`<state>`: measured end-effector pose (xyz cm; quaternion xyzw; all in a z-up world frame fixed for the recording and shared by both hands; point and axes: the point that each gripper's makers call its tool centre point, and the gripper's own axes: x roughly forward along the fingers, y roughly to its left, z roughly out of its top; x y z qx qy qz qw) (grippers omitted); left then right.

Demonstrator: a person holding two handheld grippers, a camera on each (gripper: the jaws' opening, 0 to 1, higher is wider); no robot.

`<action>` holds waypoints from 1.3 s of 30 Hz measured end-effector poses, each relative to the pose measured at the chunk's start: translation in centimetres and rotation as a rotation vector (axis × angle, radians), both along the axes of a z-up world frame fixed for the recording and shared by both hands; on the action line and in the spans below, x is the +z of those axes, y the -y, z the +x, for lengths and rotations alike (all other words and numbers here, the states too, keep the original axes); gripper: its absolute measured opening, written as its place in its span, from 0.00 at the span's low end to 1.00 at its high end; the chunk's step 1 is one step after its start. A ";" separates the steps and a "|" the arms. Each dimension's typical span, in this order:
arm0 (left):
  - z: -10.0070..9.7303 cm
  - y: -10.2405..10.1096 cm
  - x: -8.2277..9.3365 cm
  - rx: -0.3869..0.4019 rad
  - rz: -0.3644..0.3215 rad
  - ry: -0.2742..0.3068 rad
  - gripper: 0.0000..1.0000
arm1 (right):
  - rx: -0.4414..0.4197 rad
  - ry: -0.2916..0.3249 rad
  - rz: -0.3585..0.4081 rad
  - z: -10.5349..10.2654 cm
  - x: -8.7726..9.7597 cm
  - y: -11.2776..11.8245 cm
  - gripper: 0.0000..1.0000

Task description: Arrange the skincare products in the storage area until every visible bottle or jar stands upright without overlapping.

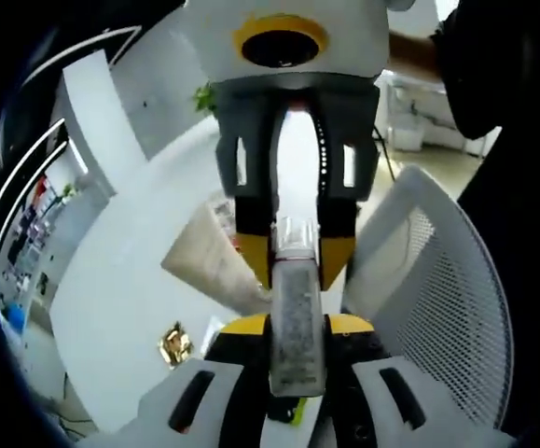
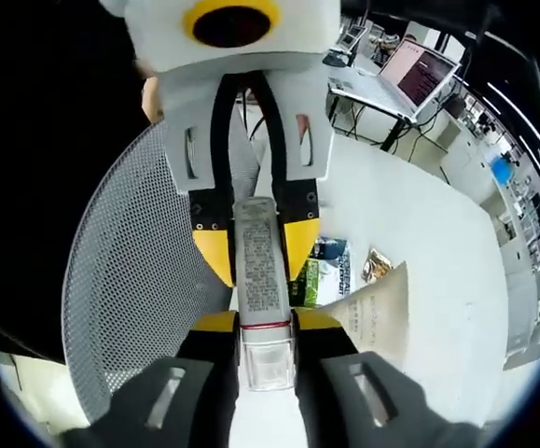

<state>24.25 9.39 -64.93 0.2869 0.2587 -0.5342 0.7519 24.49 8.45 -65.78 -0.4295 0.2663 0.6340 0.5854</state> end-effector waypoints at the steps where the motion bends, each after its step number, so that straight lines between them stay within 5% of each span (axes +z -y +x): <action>1: 0.0 0.0 0.1 -0.001 -0.003 0.000 0.17 | -0.007 0.001 -0.002 0.1 -0.1 0.2 0.23; 7: 0.1 -0.1 0.3 0.011 -0.022 -0.008 0.17 | -0.078 0.000 0.033 0.9 0.2 1.1 0.24; 22: -0.2 -0.4 0.1 0.020 -0.049 -0.036 0.17 | -0.330 -0.126 0.149 1.1 0.0 4.9 0.23; 28: 0.1 -0.1 0.5 0.035 -0.078 -0.033 0.17 | -0.455 -0.218 0.265 0.9 -0.1 5.4 0.22; 39: 0.1 0.2 0.8 0.076 -0.154 -0.080 0.17 | -0.795 -0.449 0.656 0.8 1.1 6.3 0.19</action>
